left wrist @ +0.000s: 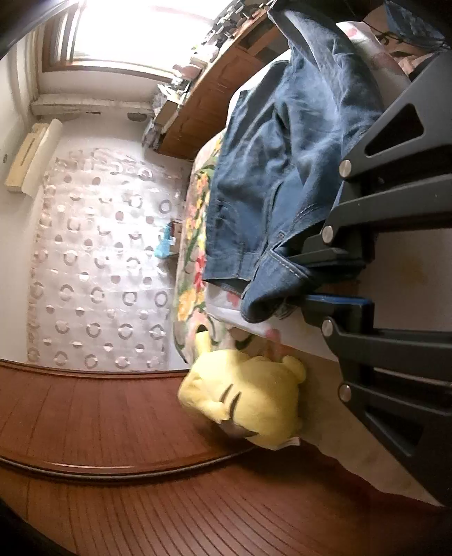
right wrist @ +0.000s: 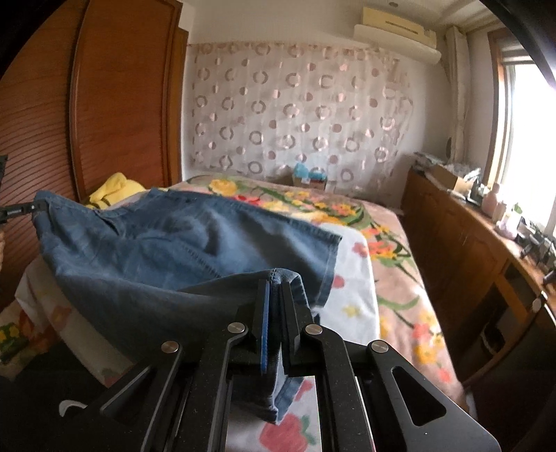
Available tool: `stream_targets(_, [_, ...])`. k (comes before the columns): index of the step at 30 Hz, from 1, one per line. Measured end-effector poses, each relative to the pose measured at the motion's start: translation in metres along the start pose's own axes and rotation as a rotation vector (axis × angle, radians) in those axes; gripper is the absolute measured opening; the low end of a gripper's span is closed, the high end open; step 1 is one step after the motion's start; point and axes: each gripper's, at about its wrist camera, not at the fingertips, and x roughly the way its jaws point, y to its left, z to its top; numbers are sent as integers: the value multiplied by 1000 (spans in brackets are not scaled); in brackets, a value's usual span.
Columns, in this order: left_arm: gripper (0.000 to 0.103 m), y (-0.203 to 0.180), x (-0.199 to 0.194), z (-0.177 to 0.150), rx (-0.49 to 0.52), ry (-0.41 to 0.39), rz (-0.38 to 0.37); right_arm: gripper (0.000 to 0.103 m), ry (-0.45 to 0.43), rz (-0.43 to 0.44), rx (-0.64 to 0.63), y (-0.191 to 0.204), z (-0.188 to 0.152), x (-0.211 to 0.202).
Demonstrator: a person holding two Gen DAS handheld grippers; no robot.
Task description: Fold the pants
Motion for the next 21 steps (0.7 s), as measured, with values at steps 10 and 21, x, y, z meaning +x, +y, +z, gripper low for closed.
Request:
stream_targets(10, [8,-13,-2,24,28,-53,-2,2,-29,-31,-31,-6,18,12])
stream_targets(21, [7,-24,41,75,50,-68,-9,2,-33,-76,-1,-41,43,46])
